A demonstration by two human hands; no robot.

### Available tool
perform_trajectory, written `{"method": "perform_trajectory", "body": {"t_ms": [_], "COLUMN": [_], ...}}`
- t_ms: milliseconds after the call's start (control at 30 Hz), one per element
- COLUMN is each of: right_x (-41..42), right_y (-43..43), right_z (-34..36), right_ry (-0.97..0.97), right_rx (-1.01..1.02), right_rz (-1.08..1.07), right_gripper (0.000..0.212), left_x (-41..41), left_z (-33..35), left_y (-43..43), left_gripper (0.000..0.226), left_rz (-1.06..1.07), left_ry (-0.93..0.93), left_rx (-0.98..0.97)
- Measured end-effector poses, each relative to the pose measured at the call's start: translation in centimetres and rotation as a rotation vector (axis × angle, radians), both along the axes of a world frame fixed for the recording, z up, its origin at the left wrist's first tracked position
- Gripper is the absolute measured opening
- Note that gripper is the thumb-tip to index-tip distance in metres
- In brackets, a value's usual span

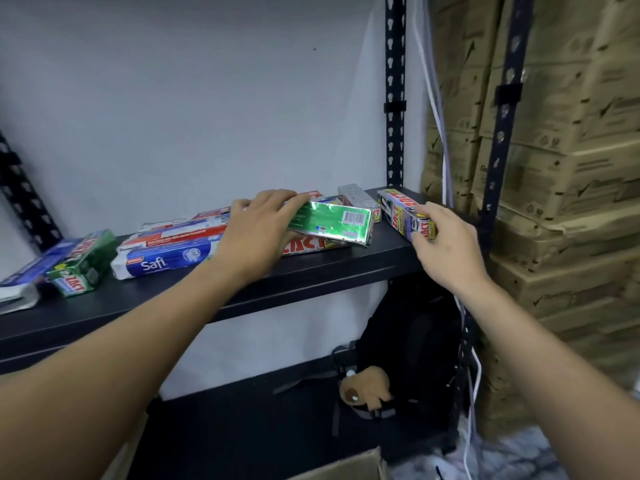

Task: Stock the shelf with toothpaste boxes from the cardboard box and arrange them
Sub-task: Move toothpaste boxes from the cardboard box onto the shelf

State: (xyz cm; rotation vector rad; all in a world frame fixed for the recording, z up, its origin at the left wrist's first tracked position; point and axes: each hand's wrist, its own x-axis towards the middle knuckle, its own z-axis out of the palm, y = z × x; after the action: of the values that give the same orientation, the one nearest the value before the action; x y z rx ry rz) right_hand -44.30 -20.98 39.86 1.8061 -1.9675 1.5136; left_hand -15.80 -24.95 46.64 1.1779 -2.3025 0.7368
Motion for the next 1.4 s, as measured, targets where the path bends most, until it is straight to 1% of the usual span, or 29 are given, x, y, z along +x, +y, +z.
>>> {"method": "perform_trajectory", "body": {"t_ms": [133,200,300,367,400,467,533,567,600,633,700,733,767,833,900,967,1067,1100,1167,1200,1267,1333,1400], "right_x": [0.7,1.0,1.2,1.3,1.4,1.6,2.2,2.7,3.0,3.4,4.0,3.9,3.7,3.2,2.9,2.6,1.9,1.5,0.8,0.3,-0.7,-1.5,-2.4], "right_y": [-1.8,-2.8,-4.5,-5.4,-5.6,-5.2,-3.7,-2.9,-2.5,-2.0,-0.9,-0.4,0.0,0.7,1.0,1.1,1.1,1.1,0.8,0.5,-0.2,-0.8,-1.4], "right_z": [1.6,2.1,2.3,2.4,2.5,2.4,2.1,2.0,1.9,1.9,2.2,2.5,2.6,2.7,2.7,2.9,3.1,3.2,3.2,3.1,2.9,2.8,2.6], "right_ry": [0.05,0.083,0.12,0.117,0.066,-0.089,-0.149,-0.172,-0.22,-0.3,-0.559,-0.67,-0.721,-0.718,-0.737,-0.809,-0.826,-0.817,-0.79,-0.743,-0.605,-0.489,-0.399], "right_rx": [0.089,0.135,0.203,0.212,0.168,-0.035,-0.25,-0.285,-0.266,-0.194,-0.016,0.039,0.07,0.097,0.065,0.004,-0.068,-0.087,-0.117,-0.131,-0.148,-0.163,-0.184], "right_rz": [0.048,0.049,0.057,0.099,0.107,0.059,0.009,0.058,0.155,0.27,0.502,0.6,0.66,0.712,0.73,0.732,0.686,0.654,0.561,0.491,0.339,0.185,0.054], "right_gripper": [0.047,0.048,0.051,0.049,0.045,0.036,0.033,0.031,0.028,0.026,0.024,0.024,0.026,0.036,0.043,0.04,0.035,0.033,0.031,0.031,0.041,0.047,0.047], "left_x": [0.3,0.3,0.2,0.0,-0.1,-0.2,-0.3,-0.5,-0.7,-0.9,-1.5,-1.8,-2.1,-2.7,-3.2,-3.7,-4.2,-4.3,-4.0,-3.6,-2.7,-2.1,-1.9], "left_z": [-0.1,0.1,0.3,0.5,0.6,1.0,1.3,1.4,1.5,1.6,1.6,1.6,1.6,1.6,1.5,1.4,0.7,0.3,-0.7,-1.4,-2.6,-3.8,-4.4], "left_y": [-0.4,-0.6,-0.9,-0.9,-0.9,-0.9,-0.9,-0.8,-0.8,-0.7,-0.6,-0.6,-0.7,-0.8,-1.1,-1.4,-1.7,-1.8,-2.3,-2.6,-3.1,-3.5,-3.8], "left_gripper": [0.058,0.058,0.058,0.058,0.058,0.058,0.056,0.055,0.054,0.053,0.052,0.052,0.053,0.054,0.056,0.061,0.071,0.071,0.066,0.066,0.07,0.071,0.068], "left_rz": [0.013,0.006,-0.006,-0.013,-0.014,-0.009,-0.017,-0.029,-0.044,-0.059,-0.073,-0.072,-0.069,-0.076,-0.105,-0.121,-0.089,-0.062,-0.002,0.024,0.047,0.024,0.003], "left_ry": [-0.052,-0.049,-0.052,-0.071,-0.075,-0.067,-0.048,-0.042,-0.039,-0.038,-0.03,-0.024,-0.02,-0.014,-0.01,0.04,0.215,0.252,0.243,0.214,0.139,0.103,0.125], "left_rx": [0.057,0.076,0.09,0.083,0.078,0.074,0.06,0.048,0.034,0.019,0.001,-0.002,-0.005,-0.007,-0.016,-0.001,0.071,0.096,0.165,0.216,0.3,0.287,0.253]}}
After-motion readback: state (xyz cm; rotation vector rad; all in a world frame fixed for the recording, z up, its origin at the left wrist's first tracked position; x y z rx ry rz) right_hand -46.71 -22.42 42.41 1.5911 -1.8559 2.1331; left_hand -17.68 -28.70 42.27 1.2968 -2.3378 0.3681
